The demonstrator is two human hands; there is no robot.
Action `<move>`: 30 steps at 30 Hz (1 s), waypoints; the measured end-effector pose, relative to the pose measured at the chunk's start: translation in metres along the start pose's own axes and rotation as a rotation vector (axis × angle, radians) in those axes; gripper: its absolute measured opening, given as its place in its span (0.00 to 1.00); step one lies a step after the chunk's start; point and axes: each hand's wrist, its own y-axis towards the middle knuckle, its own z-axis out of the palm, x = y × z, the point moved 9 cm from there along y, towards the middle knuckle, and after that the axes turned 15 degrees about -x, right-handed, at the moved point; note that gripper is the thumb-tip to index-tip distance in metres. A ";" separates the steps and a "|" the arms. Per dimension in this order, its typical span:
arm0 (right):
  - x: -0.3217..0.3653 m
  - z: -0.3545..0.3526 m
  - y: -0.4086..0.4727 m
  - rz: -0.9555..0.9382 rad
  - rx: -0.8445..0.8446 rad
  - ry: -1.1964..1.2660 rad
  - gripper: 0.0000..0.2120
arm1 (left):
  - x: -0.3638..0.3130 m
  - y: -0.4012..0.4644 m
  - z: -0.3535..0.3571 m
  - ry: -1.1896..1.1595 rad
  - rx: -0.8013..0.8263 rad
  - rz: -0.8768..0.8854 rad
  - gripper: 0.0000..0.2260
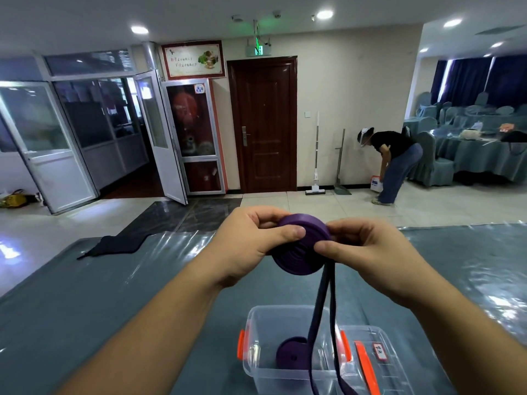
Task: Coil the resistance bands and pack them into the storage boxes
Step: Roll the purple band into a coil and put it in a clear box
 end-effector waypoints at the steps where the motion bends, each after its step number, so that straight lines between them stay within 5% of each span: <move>1: 0.000 0.000 -0.001 -0.007 -0.002 0.005 0.13 | 0.002 -0.001 0.000 -0.031 0.001 -0.027 0.09; 9: 0.007 0.004 -0.003 -0.062 0.136 -0.191 0.11 | -0.007 -0.007 0.007 0.251 0.140 0.071 0.10; 17: -0.002 0.001 -0.010 0.004 0.045 -0.004 0.12 | 0.007 -0.009 0.006 -0.089 0.074 -0.103 0.11; 23: 0.000 0.000 -0.004 -0.044 0.115 -0.259 0.11 | 0.000 -0.007 0.007 0.381 0.136 0.111 0.10; 30: -0.007 -0.003 -0.003 0.046 0.032 0.139 0.14 | 0.014 -0.006 -0.002 -0.036 0.017 -0.134 0.10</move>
